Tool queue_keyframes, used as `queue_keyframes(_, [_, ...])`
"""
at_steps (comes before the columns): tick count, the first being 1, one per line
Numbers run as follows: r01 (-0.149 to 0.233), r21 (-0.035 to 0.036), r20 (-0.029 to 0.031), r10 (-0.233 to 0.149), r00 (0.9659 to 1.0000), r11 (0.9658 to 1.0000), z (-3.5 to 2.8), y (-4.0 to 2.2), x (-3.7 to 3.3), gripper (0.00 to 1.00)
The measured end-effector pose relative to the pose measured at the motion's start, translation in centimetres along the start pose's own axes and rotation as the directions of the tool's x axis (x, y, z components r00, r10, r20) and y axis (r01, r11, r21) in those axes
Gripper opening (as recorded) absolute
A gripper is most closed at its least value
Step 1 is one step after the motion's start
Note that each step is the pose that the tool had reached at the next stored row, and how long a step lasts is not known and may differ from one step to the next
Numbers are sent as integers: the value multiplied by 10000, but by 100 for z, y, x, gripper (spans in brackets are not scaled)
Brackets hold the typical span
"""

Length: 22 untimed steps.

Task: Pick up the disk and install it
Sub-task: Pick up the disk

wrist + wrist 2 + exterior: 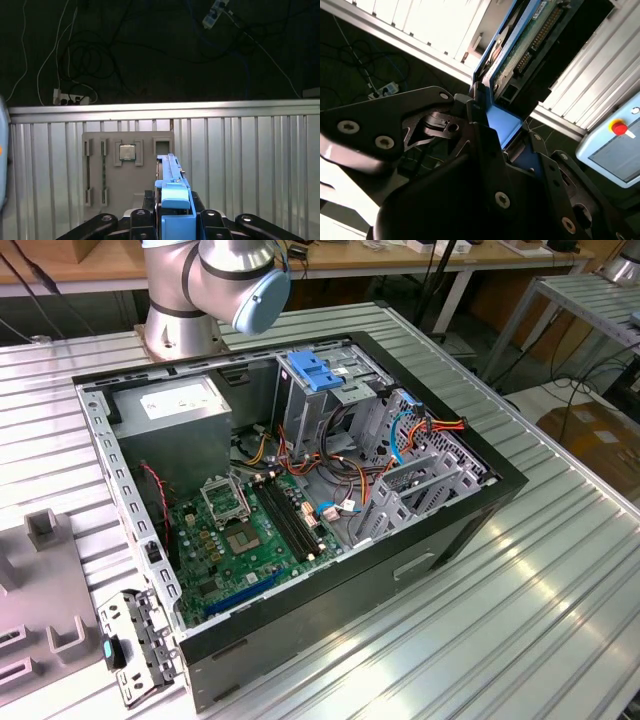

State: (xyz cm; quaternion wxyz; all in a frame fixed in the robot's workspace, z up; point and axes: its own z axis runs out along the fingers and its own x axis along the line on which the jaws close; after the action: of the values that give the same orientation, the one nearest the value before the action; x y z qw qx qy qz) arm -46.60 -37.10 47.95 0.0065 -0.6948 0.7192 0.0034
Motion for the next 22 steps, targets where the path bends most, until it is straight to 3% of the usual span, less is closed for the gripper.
queue_keyframes(12, [0, -25, -1, 0, 10000, 10000, -231, -1, -3, 37])
queue_keyframes(22, [0, -27, 2, 0, 10000, 10000, -234, -18, -4, 37])
